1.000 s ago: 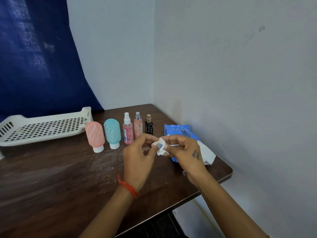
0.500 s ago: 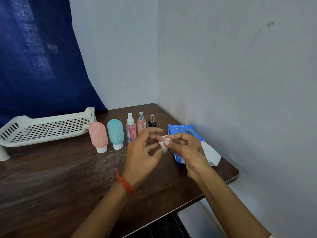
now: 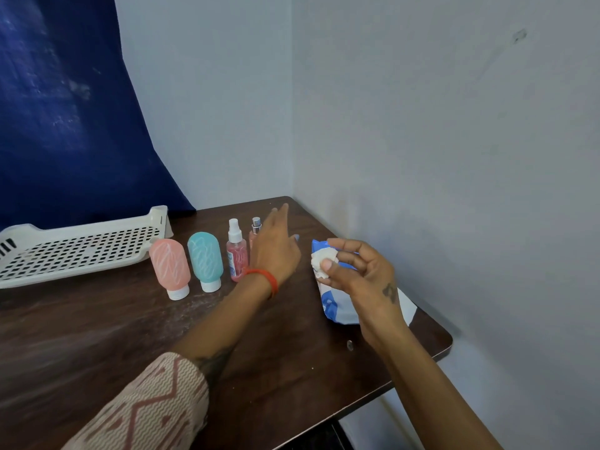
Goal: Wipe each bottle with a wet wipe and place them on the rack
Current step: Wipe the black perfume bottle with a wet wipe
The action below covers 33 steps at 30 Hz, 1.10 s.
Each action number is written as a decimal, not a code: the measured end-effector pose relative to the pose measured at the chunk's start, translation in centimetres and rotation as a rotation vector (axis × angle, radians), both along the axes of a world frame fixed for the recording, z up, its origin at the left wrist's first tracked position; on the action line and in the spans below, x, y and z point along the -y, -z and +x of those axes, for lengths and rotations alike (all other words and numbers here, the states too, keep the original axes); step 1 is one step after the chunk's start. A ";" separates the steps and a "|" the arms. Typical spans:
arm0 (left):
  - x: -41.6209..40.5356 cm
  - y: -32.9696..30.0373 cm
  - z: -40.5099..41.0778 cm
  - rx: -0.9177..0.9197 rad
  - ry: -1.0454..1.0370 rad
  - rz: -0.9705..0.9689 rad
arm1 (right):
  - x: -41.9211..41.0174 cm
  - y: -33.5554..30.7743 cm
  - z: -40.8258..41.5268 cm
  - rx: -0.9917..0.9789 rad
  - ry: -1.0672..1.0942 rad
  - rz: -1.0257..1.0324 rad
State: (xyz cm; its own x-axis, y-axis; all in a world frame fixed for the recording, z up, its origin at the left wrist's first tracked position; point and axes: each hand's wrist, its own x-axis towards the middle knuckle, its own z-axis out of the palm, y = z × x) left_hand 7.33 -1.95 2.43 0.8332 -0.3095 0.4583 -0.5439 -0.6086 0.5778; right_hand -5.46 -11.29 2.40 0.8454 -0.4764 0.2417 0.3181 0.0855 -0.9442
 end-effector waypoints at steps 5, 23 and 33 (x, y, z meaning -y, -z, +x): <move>1.3 0.1 1.2 -0.093 -0.136 0.047 | 0.5 0.4 0.2 0.001 -0.039 -0.031; -1.4 0.2 -0.8 -0.092 -0.003 -0.219 | -0.6 0.6 0.8 0.034 -0.067 -0.068; -9.8 -0.2 -4.0 -0.257 0.024 -0.275 | -4.9 0.6 1.2 0.061 -0.132 -0.145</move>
